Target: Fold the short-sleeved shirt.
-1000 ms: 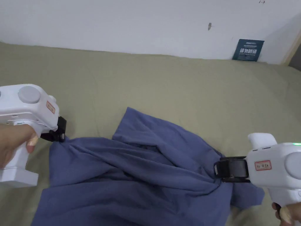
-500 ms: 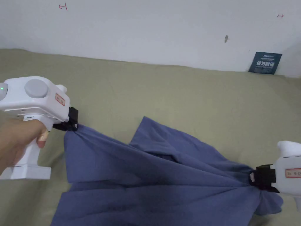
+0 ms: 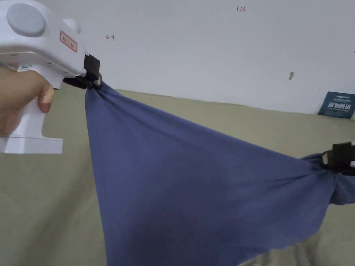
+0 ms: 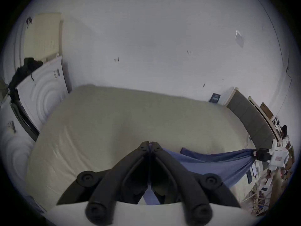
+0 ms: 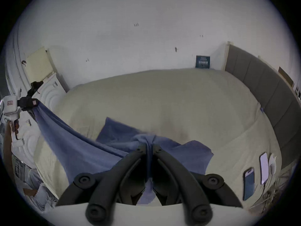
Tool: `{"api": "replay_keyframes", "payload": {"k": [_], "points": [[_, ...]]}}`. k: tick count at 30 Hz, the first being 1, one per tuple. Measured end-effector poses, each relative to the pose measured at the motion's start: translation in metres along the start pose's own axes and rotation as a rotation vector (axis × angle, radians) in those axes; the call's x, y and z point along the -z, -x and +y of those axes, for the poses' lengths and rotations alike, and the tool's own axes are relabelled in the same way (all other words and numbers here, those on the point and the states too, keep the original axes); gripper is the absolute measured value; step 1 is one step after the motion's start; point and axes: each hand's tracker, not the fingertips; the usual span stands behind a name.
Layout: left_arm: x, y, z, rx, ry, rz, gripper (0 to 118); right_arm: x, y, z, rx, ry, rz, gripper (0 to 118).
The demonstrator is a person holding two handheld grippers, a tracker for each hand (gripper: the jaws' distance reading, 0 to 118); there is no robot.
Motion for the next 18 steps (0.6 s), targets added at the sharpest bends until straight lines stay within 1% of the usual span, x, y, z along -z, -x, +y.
{"api": "replay_keyframes", "payload": {"k": [1, 6, 13, 15, 17, 18], "points": [[-0.006, 0.001, 0.007, 0.004, -0.032, 0.006, 1, 0.001, 0.003, 0.012, -0.015, -0.019, 0.000, 6], [-0.022, 0.006, 0.036, 0.001, -0.094, 0.028, 1, 0.010, 0.015, 0.067, -0.030, -0.094, -0.005, 6], [-0.023, 0.013, 0.072, -0.015, -0.174, 0.057, 1, 0.025, 0.030, 0.131, -0.050, -0.209, -0.027, 6], [-0.021, 0.017, 0.078, -0.021, -0.193, 0.057, 1, 0.029, 0.029, 0.141, -0.037, -0.229, -0.027, 6], [-0.018, 0.020, 0.080, -0.037, -0.206, 0.065, 1, 0.035, 0.027, 0.149, 0.012, -0.250, -0.023, 6], [-0.016, 0.022, 0.079, -0.048, -0.204, 0.062, 1, 0.038, 0.026, 0.150, 0.023, -0.252, -0.017, 6]]}}
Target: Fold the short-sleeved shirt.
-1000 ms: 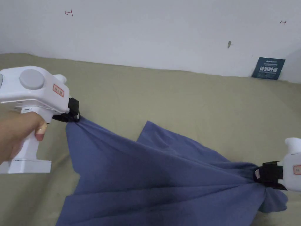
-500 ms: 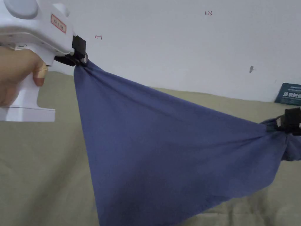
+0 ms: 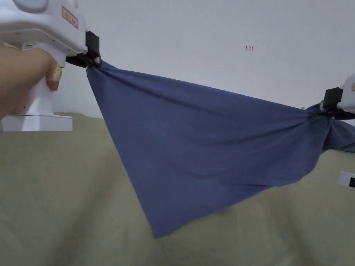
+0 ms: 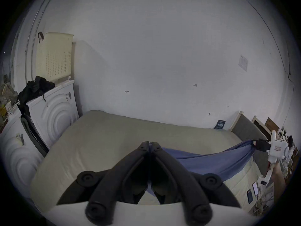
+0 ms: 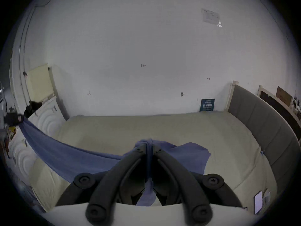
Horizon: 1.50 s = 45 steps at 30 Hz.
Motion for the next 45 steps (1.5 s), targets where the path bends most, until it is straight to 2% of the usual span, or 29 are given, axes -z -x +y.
{"api": "replay_keyframes", "payload": {"k": [3, 8, 14, 19, 28, 36, 39, 43, 45], "points": [[-0.001, -0.001, -0.013, -0.010, 0.002, 0.000, 1, 0.007, -0.001, -0.006, 0.014, -0.009, 0.005, 6], [0.005, 0.004, -0.053, -0.005, 0.053, 0.013, 1, 0.013, -0.001, -0.041, -0.010, 0.010, 0.016, 6], [-0.004, 0.013, -0.118, -0.063, 0.136, -0.021, 1, 0.004, -0.021, -0.096, -0.004, 0.088, 0.032, 6], [-0.024, 0.018, -0.170, -0.106, 0.223, -0.059, 1, -0.019, -0.041, -0.143, -0.001, 0.168, 0.019, 6], [-0.095, 0.042, -0.278, -0.205, 0.319, -0.042, 1, -0.087, -0.051, -0.234, -0.029, 0.277, 0.020, 6], [-0.130, 0.066, -0.367, -0.308, 0.494, 0.023, 1, -0.111, -0.066, -0.324, 0.041, 0.428, 0.006, 6], [-0.133, 0.071, -0.391, -0.317, 0.548, 0.044, 1, -0.112, -0.074, -0.342, 0.099, 0.452, -0.001, 6], [-0.142, 0.074, -0.415, -0.338, 0.592, 0.051, 1, -0.120, -0.075, -0.354, 0.112, 0.463, -0.011, 6], [-0.143, 0.072, -0.421, -0.341, 0.604, 0.039, 7, -0.125, -0.074, -0.354, 0.104, 0.471, 0.001, 19]]}}
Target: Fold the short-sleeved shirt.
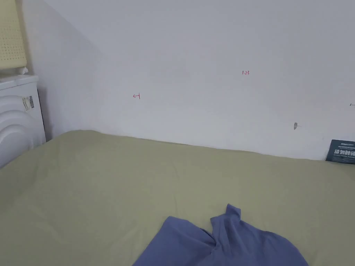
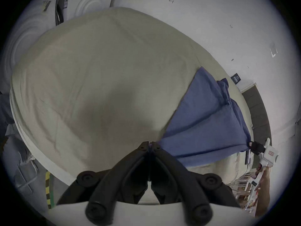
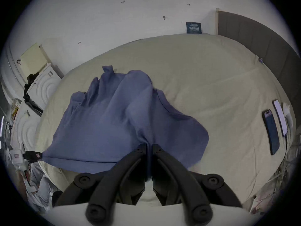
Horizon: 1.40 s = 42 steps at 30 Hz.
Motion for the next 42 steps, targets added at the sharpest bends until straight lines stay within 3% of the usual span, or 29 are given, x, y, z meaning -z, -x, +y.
{"api": "replay_keyframes", "payload": {"k": [1, 4, 5, 6, 7, 11, 13, 15, 16, 17, 25, 30, 34, 35, 36, 40, 42], "points": [[-0.002, -0.003, 0.000, 0.010, 0.003, -0.017, 20, -0.004, 0.003, 0.002, -0.002, 0.005, -0.002, 33], [-0.022, -0.017, 0.007, 0.097, -0.055, 0.015, 46, -0.031, 0.019, 0.012, -0.092, -0.015, -0.053, 51], [-0.032, -0.023, 0.011, 0.131, -0.108, 0.016, 85, -0.042, 0.025, 0.015, -0.134, -0.050, -0.053, 73], [-0.044, -0.032, 0.012, 0.168, -0.165, 0.007, 102, -0.054, 0.032, 0.017, -0.160, -0.097, -0.050, 80], [-0.059, -0.040, 0.016, 0.211, -0.228, -0.004, 106, -0.069, 0.039, 0.020, -0.185, -0.149, -0.038, 78], [-0.093, -0.072, 0.024, 0.337, -0.379, 0.015, 104, -0.104, 0.059, 0.027, -0.217, -0.276, -0.020, 78], [-0.101, -0.082, 0.022, 0.366, -0.418, 0.016, 98, -0.113, 0.064, 0.025, -0.210, -0.289, -0.022, 65], [-0.105, -0.089, 0.014, 0.383, -0.457, 0.003, 48, -0.116, 0.067, 0.023, -0.216, -0.296, -0.054, 3], [-0.104, -0.092, 0.013, 0.388, -0.448, 0.010, 14, -0.115, 0.069, 0.021, -0.216, -0.279, -0.085, 0], [-0.102, -0.094, 0.012, 0.402, -0.433, 0.026, 0, -0.116, 0.070, 0.019, -0.210, -0.281, -0.090, 0], [-0.082, -0.078, 0.001, 0.449, -0.321, 0.055, 0, -0.105, 0.062, 0.006, -0.182, -0.220, -0.075, 0], [-0.049, -0.057, 0.018, 0.476, -0.139, 0.135, 0, -0.093, 0.065, 0.005, -0.191, -0.176, -0.074, 0], [-0.017, -0.045, 0.023, 0.444, 0.043, 0.098, 48, -0.083, 0.071, 0.006, -0.218, -0.144, -0.079, 0], [-0.008, -0.041, 0.021, 0.430, 0.088, 0.080, 96, -0.080, 0.069, 0.007, -0.217, -0.136, -0.073, 0], [0.000, -0.037, 0.019, 0.419, 0.117, 0.055, 113, -0.079, 0.070, 0.007, -0.216, -0.129, -0.067, 0], [0.023, -0.031, 0.008, 0.406, 0.148, 0.108, 111, -0.076, 0.072, 0.007, -0.225, -0.112, -0.051, 0], [0.032, -0.027, 0.004, 0.413, 0.156, 0.151, 103, -0.075, 0.073, 0.008, -0.238, -0.103, -0.053, 0]]}}
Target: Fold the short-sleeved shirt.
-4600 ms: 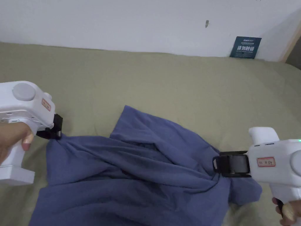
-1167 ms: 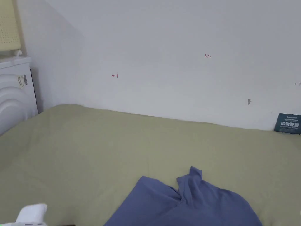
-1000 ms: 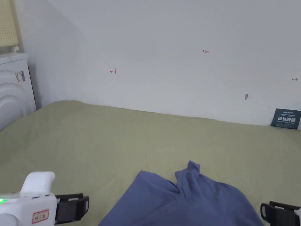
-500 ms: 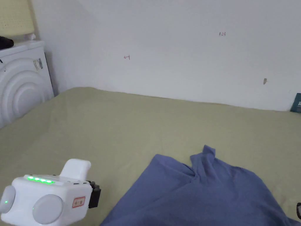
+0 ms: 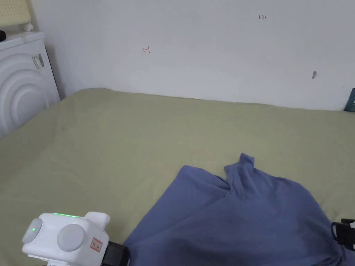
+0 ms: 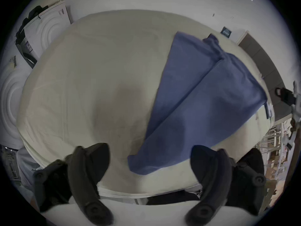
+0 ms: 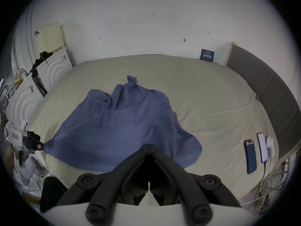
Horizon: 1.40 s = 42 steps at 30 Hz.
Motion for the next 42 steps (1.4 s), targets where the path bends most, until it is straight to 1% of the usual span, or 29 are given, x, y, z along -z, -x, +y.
{"api": "replay_keyframes", "payload": {"k": [1, 2, 3, 5, 6, 9, 11, 12, 16, 17, 18, 19, 21, 22, 23, 25, 27, 28, 29, 31, 32, 33, 34, 35, 36, 37, 39, 41, 42], "points": [[0.003, 0.000, -0.002, 0.001, 0.000, 0.006, 89, 0.005, -0.002, -0.001, -0.005, 0.005, 0.003, 0], [0.004, 0.001, -0.004, -0.002, -0.014, 0.015, 47, 0.006, -0.003, -0.001, -0.008, 0.006, 0.003, 0], [0.003, 0.001, -0.005, -0.009, -0.032, 0.024, 1, 0.007, -0.003, 0.000, -0.012, 0.008, 0.001, 0], [-0.003, 0.002, -0.009, -0.038, -0.062, -0.049, 1, 0.010, -0.003, 0.003, -0.025, 0.017, -0.003, 0], [-0.003, 0.001, -0.009, -0.033, -0.045, -0.055, 1, 0.012, -0.003, 0.005, -0.029, 0.020, -0.007, 0], [-0.004, -0.001, -0.011, 0.022, -0.054, -0.028, 1, 0.020, -0.002, 0.019, -0.042, 0.037, -0.010, 0], [-0.002, -0.001, -0.011, 0.019, -0.060, -0.021, 1, 0.026, -0.001, 0.032, -0.059, 0.037, -0.016, 0], [-0.011, -0.007, -0.014, 0.009, -0.069, -0.030, 1, 0.030, -0.001, 0.040, -0.074, 0.037, -0.018, 0], [-0.022, -0.011, -0.016, 0.007, -0.088, -0.044, 0, 0.067, -0.007, 0.092, -0.086, 0.065, 0.011, 0], [-0.024, -0.012, -0.017, 0.007, -0.090, -0.044, 0, 0.079, -0.007, 0.108, -0.100, 0.077, 0.016, 6], [-0.023, -0.012, -0.017, 0.007, -0.091, -0.045, 0, 0.093, -0.007, 0.123, -0.111, 0.077, 0.018, 20], [-0.023, -0.013, -0.017, 0.008, -0.081, -0.051, 0, 0.110, -0.008, 0.142, -0.151, 0.102, 0.035, 47], [-0.023, -0.012, -0.017, 0.003, -0.081, -0.049, 0, 0.146, -0.009, 0.175, -0.196, 0.171, 0.070, 72], [-0.022, -0.013, -0.017, 0.004, -0.075, -0.050, 0, 0.170, -0.009, 0.191, -0.233, 0.235, 0.084, 85], [-0.021, -0.016, -0.017, 0.000, -0.067, -0.048, 0, 0.191, -0.009, 0.201, -0.265, 0.288, 0.090, 118], [-0.018, -0.015, -0.015, 0.004, -0.057, -0.043, 0, 0.214, 0.003, 0.212, -0.349, 0.313, 0.066, 112], [-0.017, -0.018, -0.014, 0.004, -0.049, -0.036, 0, 0.242, 0.011, 0.214, -0.432, 0.362, 0.014, 112], [-0.015, -0.017, -0.012, -0.001, -0.044, -0.038, 0, 0.255, 0.014, 0.213, -0.447, 0.382, 0.000, 112], [-0.014, -0.015, -0.010, -0.006, -0.041, -0.038, 0, 0.284, 0.005, 0.218, -0.440, 0.409, 0.016, 112], [-0.011, -0.016, -0.008, -0.013, -0.027, -0.042, 0, 0.308, 0.003, 0.215, -0.412, 0.463, 0.042, 112], [-0.009, -0.014, -0.006, -0.014, -0.025, -0.039, 0, 0.316, 0.002, 0.213, -0.402, 0.498, 0.059, 108], [-0.007, -0.014, -0.005, -0.016, -0.021, -0.036, 0, 0.326, -0.002, 0.215, -0.395, 0.521, 0.071, 99], [-0.006, -0.013, -0.004, -0.017, -0.003, -0.047, 0, 0.328, -0.004, 0.214, -0.397, 0.538, 0.084, 81], [-0.006, -0.013, -0.004, -0.018, -0.005, -0.046, 0, 0.328, -0.005, 0.212, -0.403, 0.542, 0.086, 37], [-0.005, -0.012, -0.003, -0.018, -0.004, -0.047, 0, 0.328, -0.005, 0.209, -0.402, 0.554, 0.090, 2], [-0.004, -0.011, -0.003, -0.018, -0.001, -0.051, 1, 0.321, 0.002, 0.207, -0.406, 0.558, 0.085, 3], [-0.005, -0.011, -0.002, -0.015, -0.005, -0.044, 0, 0.308, 0.006, 0.203, -0.379, 0.525, 0.063, 2], [-0.004, -0.008, -0.003, -0.021, -0.008, -0.042, 0, 0.301, 0.001, 0.209, -0.375, 0.495, 0.091, 2], [-0.005, -0.008, -0.003, -0.026, -0.011, -0.043, 0, 0.294, 0.001, 0.212, -0.387, 0.463, 0.084, 2]]}}
